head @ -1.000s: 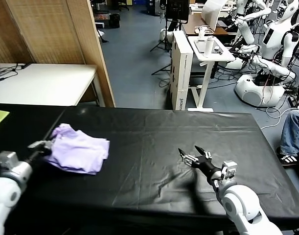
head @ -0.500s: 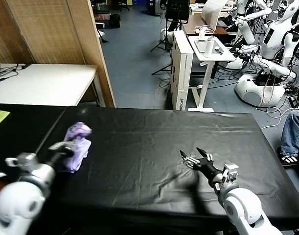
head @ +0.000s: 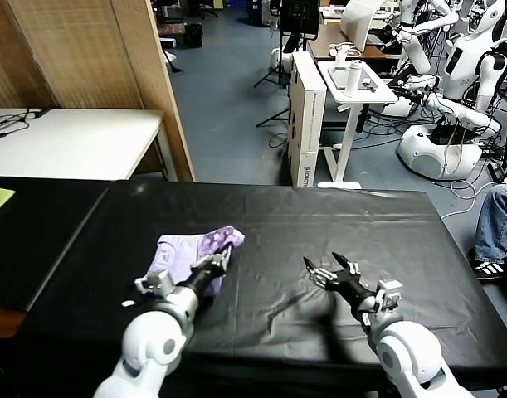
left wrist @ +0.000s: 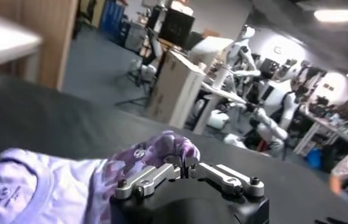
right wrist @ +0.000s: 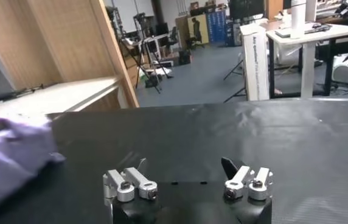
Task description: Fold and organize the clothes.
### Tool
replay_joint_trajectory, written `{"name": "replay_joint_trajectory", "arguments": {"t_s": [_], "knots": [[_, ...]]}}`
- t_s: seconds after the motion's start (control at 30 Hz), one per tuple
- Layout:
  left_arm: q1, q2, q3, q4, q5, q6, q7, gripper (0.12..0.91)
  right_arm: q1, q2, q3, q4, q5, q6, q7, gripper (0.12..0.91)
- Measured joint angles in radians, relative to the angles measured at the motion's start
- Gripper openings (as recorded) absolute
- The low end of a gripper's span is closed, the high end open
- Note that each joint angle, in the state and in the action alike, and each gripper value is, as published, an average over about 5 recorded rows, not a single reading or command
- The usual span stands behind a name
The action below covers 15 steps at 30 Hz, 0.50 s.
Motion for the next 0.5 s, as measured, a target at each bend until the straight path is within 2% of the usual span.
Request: {"name": "replay_joint_trajectory", "arguments": {"t_s": [0.13, 0.27, 0.33, 0.5], "knots": [[0.017, 0.012, -0.011, -0.038, 0.002, -0.003, 0.008, 0.617, 0.031, 0.012, -0.052, -0.014, 0.069, -0.029, 0.032, 0.907], [0.037, 0.039, -0.039, -0.084, 0.001, -0.017, 0.008, 0.833, 0.069, 0.034, -0.108, -0.034, 0.154, -0.05, 0.064, 0.907], [0.048, 0.056, -0.055, -0.103, 0.004, -0.023, 0.009, 0.887, 0.089, 0.05, -0.134, -0.05, 0.18, -0.054, 0.075, 0.907], [0.08, 0.079, -0.091, -0.13, 0.024, -0.031, 0.009, 0.906, 0.141, 0.101, -0.197, -0.102, 0.204, -0.061, 0.083, 0.907]]}}
